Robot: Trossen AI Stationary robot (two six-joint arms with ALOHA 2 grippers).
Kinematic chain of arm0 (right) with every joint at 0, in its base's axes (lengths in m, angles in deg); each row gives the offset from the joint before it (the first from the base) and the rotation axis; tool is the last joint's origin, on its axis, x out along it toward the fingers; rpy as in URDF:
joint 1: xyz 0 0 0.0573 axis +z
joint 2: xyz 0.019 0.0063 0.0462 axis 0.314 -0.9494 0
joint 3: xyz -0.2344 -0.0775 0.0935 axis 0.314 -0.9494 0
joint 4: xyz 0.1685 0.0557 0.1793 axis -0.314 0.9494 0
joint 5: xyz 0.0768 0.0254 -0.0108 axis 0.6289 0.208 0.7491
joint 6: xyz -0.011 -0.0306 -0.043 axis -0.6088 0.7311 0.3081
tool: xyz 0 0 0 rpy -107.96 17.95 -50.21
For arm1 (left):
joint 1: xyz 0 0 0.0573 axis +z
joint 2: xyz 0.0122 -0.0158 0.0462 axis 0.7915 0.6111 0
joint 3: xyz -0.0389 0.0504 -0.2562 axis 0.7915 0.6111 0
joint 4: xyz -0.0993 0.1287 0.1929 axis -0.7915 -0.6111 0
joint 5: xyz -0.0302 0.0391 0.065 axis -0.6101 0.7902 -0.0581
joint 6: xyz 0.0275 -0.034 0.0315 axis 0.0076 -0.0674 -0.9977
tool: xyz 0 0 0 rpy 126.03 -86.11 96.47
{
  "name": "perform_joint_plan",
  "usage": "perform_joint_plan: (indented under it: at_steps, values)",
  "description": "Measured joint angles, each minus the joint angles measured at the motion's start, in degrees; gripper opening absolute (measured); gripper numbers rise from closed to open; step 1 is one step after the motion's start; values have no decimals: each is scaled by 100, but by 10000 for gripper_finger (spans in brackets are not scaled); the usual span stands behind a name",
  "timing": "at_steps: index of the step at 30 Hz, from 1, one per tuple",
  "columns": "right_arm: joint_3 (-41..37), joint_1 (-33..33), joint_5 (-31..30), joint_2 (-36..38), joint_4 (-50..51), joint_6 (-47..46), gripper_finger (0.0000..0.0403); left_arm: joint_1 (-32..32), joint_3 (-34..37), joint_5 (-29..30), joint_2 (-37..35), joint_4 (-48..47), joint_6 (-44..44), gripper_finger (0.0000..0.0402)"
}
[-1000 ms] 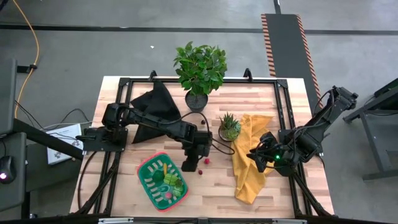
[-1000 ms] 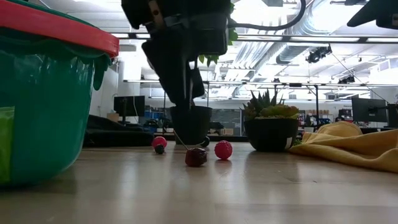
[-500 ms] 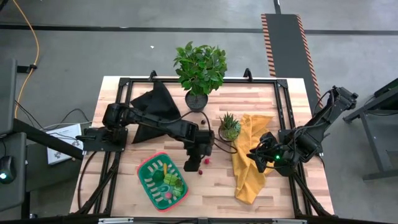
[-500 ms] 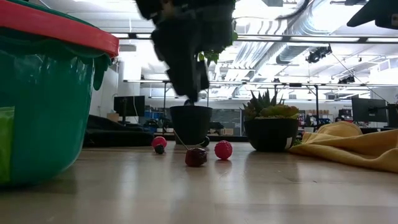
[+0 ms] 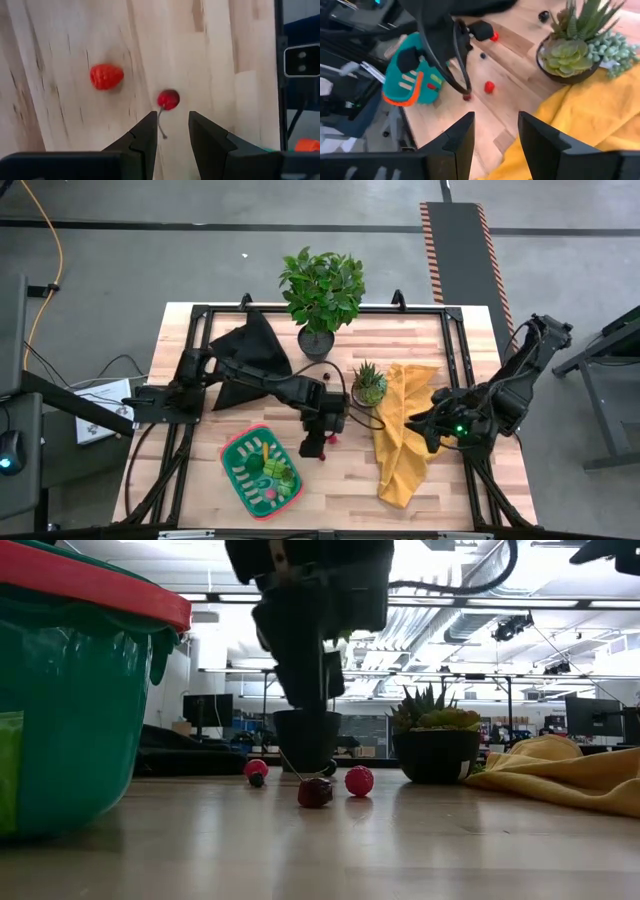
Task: Pick and placing Produce into tupperware
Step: Put the bottom red cherry into the blue basket
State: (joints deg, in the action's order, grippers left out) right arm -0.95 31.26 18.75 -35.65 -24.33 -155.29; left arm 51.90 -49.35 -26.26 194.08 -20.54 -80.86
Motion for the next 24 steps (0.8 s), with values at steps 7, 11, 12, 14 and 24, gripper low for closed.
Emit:
perform_joint_plan:
  at_steps: [7, 11, 12, 14, 24]
  values:
    - [0, 44, -96, 90, 114, -11, 142, 2, -264, 70, 0, -29, -120, 99]
    - [0, 44, -96, 90, 136, -11, 142, -23, -377, 72, 128, -380, -324, 99]
    - [0, 44, -96, 90, 140, -11, 142, -31, -413, 81, 183, -575, -404, 99]
    - [0, 44, -96, 90, 141, -7, 142, -50, -519, 85, 293, -817, -600, 99]
    - [0, 44, -120, 90, 164, 50, 142, -122, -567, 245, 409, -941, -857, 99]
